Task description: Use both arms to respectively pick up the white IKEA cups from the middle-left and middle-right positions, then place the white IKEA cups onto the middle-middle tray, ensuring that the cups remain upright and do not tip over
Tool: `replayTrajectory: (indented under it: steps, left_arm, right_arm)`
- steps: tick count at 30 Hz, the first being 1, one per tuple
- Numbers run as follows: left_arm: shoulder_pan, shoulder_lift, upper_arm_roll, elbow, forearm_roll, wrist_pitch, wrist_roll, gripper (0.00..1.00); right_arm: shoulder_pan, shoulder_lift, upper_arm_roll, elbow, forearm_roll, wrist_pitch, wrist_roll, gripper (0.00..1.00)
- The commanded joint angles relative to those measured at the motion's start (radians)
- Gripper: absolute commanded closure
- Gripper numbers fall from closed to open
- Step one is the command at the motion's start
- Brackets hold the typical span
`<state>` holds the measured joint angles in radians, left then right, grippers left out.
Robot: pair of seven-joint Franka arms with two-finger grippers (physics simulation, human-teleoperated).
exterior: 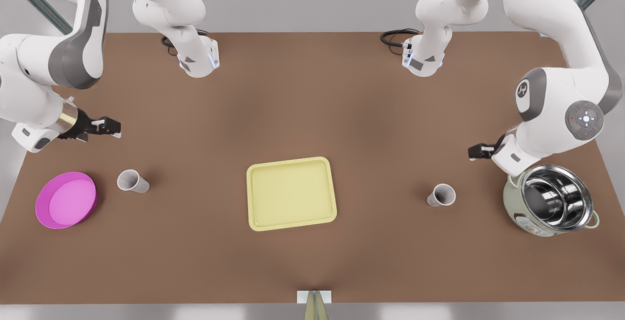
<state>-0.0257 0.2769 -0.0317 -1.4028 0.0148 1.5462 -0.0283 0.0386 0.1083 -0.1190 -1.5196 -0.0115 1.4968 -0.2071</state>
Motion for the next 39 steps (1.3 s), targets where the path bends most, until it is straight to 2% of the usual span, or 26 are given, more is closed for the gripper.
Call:
replayTrajectory:
  steps: [1,3,4,5,9,11,12,13,16,23,25,29,31,32,33,34,35,38,39]
  left_arm:
    - [-0.002,-0.004,-0.001,0.001,-0.001,0.029,0.004,0.00]
    - [-0.003,0.033,-0.004,0.008,-0.019,0.084,0.002,0.00]
    - [-0.002,0.171,-0.007,0.146,-0.053,0.095,-0.001,0.00]
    - [-0.005,0.248,-0.008,0.186,-0.052,0.133,-0.001,0.00]
    - [0.004,0.352,-0.004,0.160,0.004,0.299,0.007,0.00]
    - [-0.003,0.355,-0.004,0.082,-0.003,0.341,0.005,0.00]
    - [0.000,0.303,-0.002,-0.039,0.001,0.414,0.005,0.00]
    - [0.000,0.288,-0.001,-0.082,0.001,0.450,0.007,0.00]
    - [0.006,0.282,0.021,-0.142,0.002,0.448,0.008,0.00]
    - [0.018,0.295,0.024,-0.219,0.001,0.473,0.004,0.00]
    - [0.020,0.329,0.024,-0.217,-0.001,0.552,0.001,0.00]
    - [0.036,0.357,0.024,-0.225,-0.001,0.555,-0.001,0.00]
    - [0.035,0.366,0.024,-0.225,-0.001,0.558,-0.004,0.00]
    - [0.035,0.367,0.024,-0.225,-0.001,0.558,-0.004,0.08]
    - [0.033,0.366,0.024,-0.225,-0.004,0.558,-0.019,0.37]
    - [0.033,0.366,0.024,-0.225,-0.004,0.557,-0.025,0.51]
    - [0.033,0.366,0.024,-0.225,-0.009,0.557,-0.027,0.58]
    - [0.032,0.370,0.022,-0.225,-0.032,0.555,-0.039,0.64]
    - [0.027,0.369,0.022,-0.223,-0.032,0.555,-0.065,0.70]
  right_arm:
    - [0.000,-0.003,-0.001,-0.001,0.002,-0.004,-0.026,0.00]
    - [0.000,0.004,-0.001,-0.001,0.001,-0.003,-0.026,0.00]
    - [-0.002,0.008,-0.002,-0.004,0.001,-0.001,-0.028,0.00]
    - [-0.002,0.025,-0.002,-0.014,-0.013,0.003,-0.029,0.00]
    - [-0.028,0.142,-0.004,-0.008,-0.019,0.060,-0.051,0.00]
    - [-0.045,0.200,-0.004,-0.011,-0.018,0.123,-0.051,0.00]
    - [-0.065,0.226,-0.004,-0.014,-0.018,0.158,-0.051,0.00]
    - [-0.068,0.237,-0.004,-0.014,-0.018,0.181,-0.051,0.00]
    - [-0.105,0.283,-0.004,-0.028,-0.016,0.304,-0.061,0.00]
    - [-0.155,0.378,-0.004,-0.066,-0.010,0.569,-0.156,0.00]
    - [-0.169,0.396,-0.002,-0.109,-0.001,0.645,-0.156,0.00]
    - [-0.180,0.458,-0.002,-0.109,0.027,0.697,-0.156,0.00]
    - [-0.195,0.438,-0.001,-0.171,0.027,0.750,-0.158,0.00]
    - [-0.201,0.429,-0.001,-0.188,0.028,0.750,-0.172,0.00]
    - [-0.204,0.424,-0.001,-0.201,0.045,0.750,-0.195,0.00]
    - [-0.215,0.424,-0.001,-0.209,0.059,0.752,-0.213,0.00]
    - [-0.217,0.424,-0.001,-0.215,0.059,0.752,-0.213,0.00]
    - [-0.217,0.424,-0.001,-0.238,0.074,0.752,-0.215,0.00]
    - [-0.217,0.415,-0.001,-0.254,0.076,0.752,-0.215,0.00]
